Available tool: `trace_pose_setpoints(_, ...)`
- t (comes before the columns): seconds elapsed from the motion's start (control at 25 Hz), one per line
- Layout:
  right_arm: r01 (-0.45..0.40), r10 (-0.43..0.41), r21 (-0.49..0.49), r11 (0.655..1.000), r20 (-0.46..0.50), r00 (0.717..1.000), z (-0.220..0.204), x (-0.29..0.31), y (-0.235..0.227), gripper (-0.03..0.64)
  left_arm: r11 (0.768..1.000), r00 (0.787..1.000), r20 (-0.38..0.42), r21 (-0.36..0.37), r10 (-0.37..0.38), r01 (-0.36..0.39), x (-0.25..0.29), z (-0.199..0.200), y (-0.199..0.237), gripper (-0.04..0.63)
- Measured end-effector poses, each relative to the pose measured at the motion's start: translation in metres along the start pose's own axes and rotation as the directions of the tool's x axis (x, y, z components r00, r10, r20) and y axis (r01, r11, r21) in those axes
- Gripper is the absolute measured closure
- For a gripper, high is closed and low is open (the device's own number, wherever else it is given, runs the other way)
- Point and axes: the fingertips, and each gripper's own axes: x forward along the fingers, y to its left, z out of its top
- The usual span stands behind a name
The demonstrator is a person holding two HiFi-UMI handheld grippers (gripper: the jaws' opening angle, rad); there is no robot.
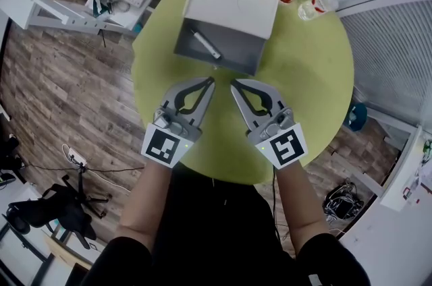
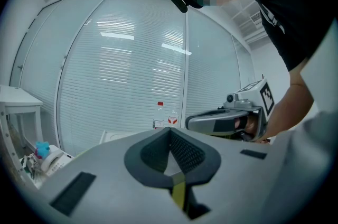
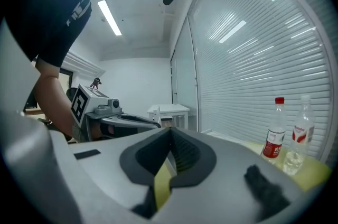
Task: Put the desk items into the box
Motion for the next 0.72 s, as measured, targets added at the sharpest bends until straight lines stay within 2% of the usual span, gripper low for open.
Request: trace_pose_setpoints(0.72,0.021,-0.021,-0.011,1.0,-0.006,1.0,-0.0038,0.0008,-0.0037,0.6,1.0,1.0,0.004,0.016,0.003,-0.003,0.0013,-0.0021,0.0028,0.583)
